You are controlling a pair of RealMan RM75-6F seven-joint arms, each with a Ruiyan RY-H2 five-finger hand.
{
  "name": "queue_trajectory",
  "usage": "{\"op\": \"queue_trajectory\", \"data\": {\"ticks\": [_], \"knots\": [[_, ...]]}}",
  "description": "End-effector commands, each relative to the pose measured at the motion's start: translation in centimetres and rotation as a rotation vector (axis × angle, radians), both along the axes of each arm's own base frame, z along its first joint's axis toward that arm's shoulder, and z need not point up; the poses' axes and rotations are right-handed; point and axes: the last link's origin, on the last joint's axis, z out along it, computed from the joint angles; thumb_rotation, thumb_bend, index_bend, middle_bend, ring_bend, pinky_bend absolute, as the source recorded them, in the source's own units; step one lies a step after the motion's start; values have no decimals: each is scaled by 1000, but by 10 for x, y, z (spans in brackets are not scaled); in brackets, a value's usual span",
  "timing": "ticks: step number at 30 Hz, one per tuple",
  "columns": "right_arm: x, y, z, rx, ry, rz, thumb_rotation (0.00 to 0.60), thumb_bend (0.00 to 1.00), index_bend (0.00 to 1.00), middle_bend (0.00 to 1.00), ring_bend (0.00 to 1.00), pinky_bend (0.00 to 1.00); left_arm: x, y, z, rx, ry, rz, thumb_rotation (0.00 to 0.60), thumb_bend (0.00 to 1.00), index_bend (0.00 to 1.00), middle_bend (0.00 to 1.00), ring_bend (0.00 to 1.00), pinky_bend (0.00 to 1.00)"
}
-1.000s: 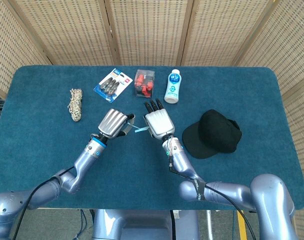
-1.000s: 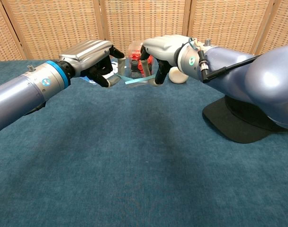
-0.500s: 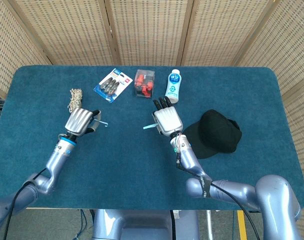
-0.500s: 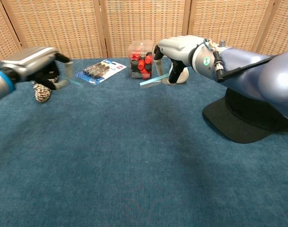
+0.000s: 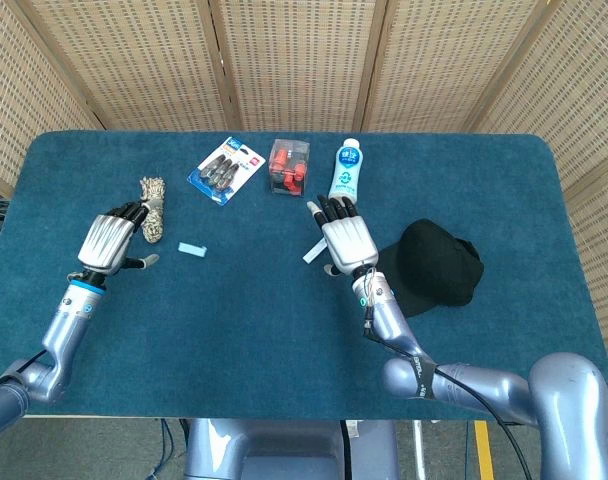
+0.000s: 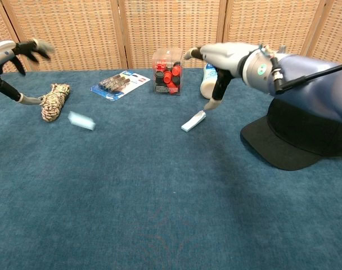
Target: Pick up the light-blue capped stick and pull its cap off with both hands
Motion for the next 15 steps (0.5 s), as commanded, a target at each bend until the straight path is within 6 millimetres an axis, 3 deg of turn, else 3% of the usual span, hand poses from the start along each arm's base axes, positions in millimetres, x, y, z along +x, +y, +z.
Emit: {"op": "queue_trajectory", "data": {"ticks": [1,5,8,12,15], "knots": [[-3,7,31,-73,-59,63,600,0,0,0,0,0,-7,-17,31,42,-13,54,600,0,0,0,0,42],[-33,22,61,-153,-62,142,600,0,0,0,0,0,-14,-43,56,96,-78,94,600,0,0,0,0,0],[-70,35,76,-174,-38,172,600,0,0,0,0,0,-22,-67,70,137,-163,110,600,0,0,0,0,0],[-99,46,88,-196,-16,191,600,0,0,0,0,0,-31,-86,76,156,-205,129,600,0,0,0,0,0],[-135,64,101,-217,-13,156,600,0,0,0,0,0,-44,-110,79,166,-215,170,600,0,0,0,0,0]]}}
